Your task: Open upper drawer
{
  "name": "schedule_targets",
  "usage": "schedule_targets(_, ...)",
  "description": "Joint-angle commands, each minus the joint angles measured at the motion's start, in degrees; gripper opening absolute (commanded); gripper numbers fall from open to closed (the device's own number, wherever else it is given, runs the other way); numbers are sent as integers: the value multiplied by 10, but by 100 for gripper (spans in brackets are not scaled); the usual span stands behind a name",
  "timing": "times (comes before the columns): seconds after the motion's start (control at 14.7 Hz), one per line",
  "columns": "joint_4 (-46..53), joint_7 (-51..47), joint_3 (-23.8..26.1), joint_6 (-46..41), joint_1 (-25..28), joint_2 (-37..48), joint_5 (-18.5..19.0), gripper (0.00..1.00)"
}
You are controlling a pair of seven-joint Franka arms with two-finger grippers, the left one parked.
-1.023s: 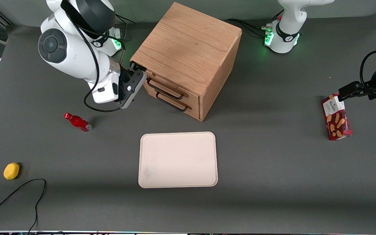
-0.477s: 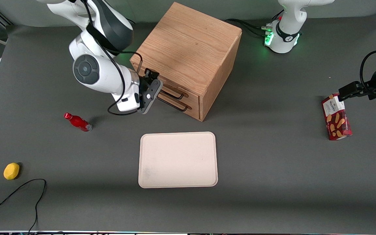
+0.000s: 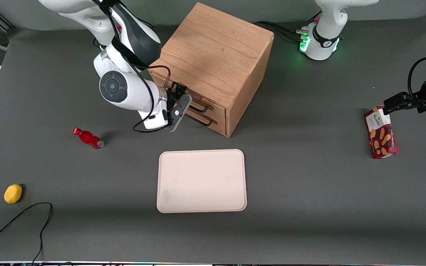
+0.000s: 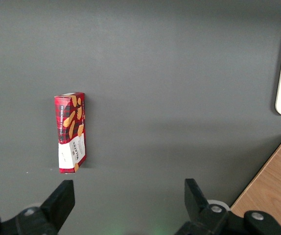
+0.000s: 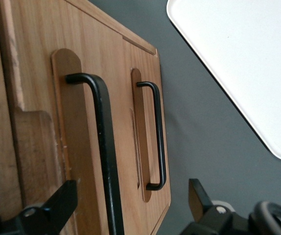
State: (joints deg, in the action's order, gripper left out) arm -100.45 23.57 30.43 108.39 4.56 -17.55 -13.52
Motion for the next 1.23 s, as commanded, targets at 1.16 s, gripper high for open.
schedule_targets(1.16,29,39,-68,111,-5,-46,54,100)
